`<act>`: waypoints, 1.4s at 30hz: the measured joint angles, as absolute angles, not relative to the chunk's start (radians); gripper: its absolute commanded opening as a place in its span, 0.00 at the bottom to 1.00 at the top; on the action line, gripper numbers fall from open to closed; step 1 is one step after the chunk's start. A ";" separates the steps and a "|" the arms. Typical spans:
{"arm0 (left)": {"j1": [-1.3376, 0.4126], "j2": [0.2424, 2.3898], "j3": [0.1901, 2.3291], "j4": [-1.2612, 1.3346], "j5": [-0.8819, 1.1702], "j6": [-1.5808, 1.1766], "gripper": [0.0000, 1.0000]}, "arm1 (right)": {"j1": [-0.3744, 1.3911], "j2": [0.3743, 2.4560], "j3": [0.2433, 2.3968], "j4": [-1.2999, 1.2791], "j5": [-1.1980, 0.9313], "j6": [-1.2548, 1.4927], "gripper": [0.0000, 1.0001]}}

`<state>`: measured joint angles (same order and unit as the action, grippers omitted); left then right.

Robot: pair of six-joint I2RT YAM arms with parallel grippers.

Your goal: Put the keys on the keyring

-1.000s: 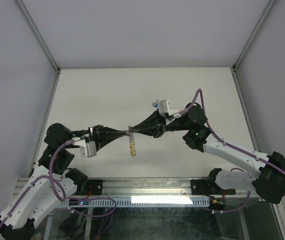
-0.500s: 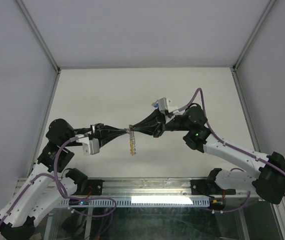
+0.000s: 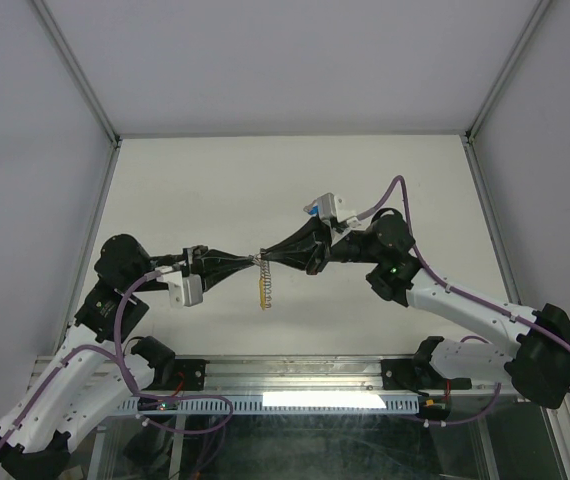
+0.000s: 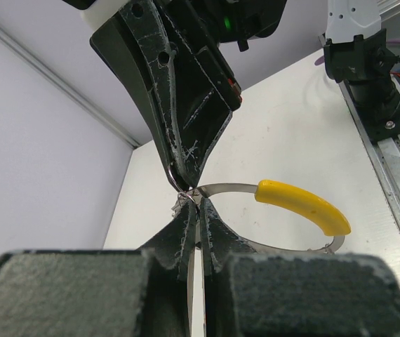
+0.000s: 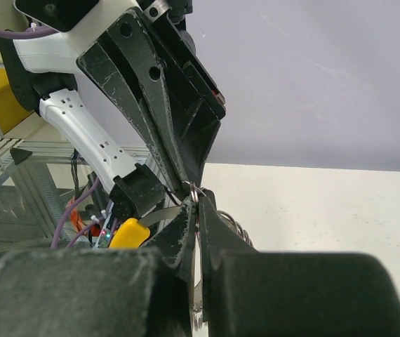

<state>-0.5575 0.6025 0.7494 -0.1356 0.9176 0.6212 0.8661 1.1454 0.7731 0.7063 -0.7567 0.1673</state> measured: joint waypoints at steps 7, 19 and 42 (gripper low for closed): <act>-0.558 0.604 0.750 -0.142 0.917 0.622 0.00 | 0.867 1.139 0.768 0.706 -0.738 0.171 0.00; -0.558 0.620 0.757 -0.198 0.918 0.622 0.00 | 0.862 1.114 0.765 0.759 -0.668 0.181 0.00; -0.558 0.579 0.757 -0.104 0.902 0.535 0.00 | 0.862 1.011 0.690 0.799 -0.691 -0.020 0.00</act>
